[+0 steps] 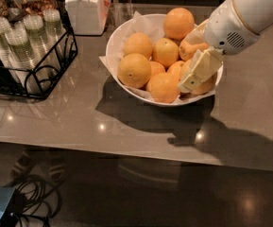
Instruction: Pick orange from white bowl
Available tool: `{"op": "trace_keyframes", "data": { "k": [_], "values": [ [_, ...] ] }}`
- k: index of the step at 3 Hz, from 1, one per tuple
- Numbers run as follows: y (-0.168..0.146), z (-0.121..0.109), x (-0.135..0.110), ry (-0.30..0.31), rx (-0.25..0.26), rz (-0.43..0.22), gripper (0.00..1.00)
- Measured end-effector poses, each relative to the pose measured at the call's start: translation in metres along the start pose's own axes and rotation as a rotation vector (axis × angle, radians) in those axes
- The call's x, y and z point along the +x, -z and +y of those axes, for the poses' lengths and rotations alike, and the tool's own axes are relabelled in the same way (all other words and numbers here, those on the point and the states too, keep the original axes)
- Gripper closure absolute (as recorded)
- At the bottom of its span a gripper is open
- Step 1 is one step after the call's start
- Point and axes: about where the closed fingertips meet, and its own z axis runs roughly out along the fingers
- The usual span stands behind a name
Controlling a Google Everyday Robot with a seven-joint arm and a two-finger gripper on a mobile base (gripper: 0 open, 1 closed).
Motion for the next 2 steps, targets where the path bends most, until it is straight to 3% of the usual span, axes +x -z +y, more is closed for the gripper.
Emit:
{"op": "trace_keyframes", "data": {
  "k": [2],
  "values": [
    [-0.0003,0.0001,-0.0002,0.001,-0.002,0.001,0.58]
  ]
}}
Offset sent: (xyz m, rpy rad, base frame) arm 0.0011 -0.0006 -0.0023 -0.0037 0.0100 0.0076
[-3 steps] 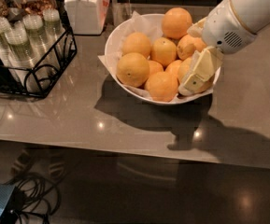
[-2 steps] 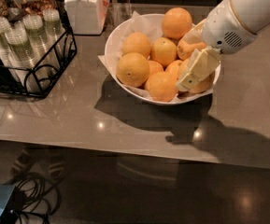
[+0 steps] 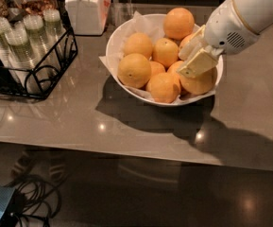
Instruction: Pick orange from white bowl
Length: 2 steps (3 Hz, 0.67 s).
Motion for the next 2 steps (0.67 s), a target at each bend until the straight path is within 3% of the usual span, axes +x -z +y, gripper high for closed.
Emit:
{"op": "trace_keyframes", "data": {
  "k": [1,2],
  "values": [
    [-0.0027,-0.0012,0.0050,-0.002,-0.027,0.028,0.41],
    [-0.0050,-0.0024,0.0066,0.007,-0.059,0.055,0.18]
  ]
}}
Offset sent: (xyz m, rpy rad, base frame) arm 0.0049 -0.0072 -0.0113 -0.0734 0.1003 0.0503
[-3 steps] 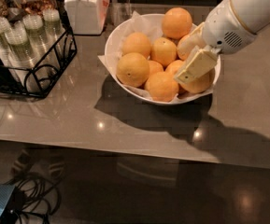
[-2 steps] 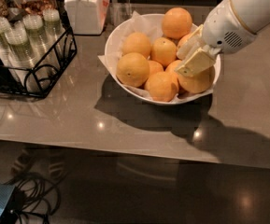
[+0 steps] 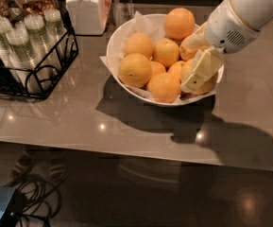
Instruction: Pick orange from white bowl
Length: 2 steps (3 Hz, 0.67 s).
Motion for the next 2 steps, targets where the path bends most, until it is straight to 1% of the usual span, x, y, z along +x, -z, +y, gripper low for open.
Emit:
{"op": "trace_keyframes", "data": {
  "k": [1,2],
  "values": [
    [-0.0001,-0.0013,-0.0033,0.019,-0.022,0.022,0.15],
    [-0.0004,-0.0026,-0.0030,0.021,-0.036,0.037,0.27]
  ]
}}
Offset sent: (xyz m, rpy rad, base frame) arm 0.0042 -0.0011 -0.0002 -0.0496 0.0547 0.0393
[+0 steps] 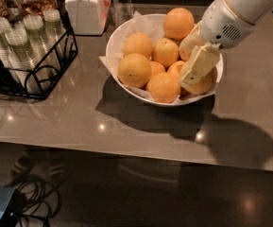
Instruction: Pick orange from white bowl
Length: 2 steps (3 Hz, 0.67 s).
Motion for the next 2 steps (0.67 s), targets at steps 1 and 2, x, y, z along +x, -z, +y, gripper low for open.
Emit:
{"op": "trace_keyframes", "data": {
  "k": [1,2],
  "values": [
    [0.0060,-0.0007,0.0052,-0.016,0.003,0.040,0.30],
    [0.0129,-0.0020,0.0119,-0.036,0.008,0.094,0.24]
  ]
}}
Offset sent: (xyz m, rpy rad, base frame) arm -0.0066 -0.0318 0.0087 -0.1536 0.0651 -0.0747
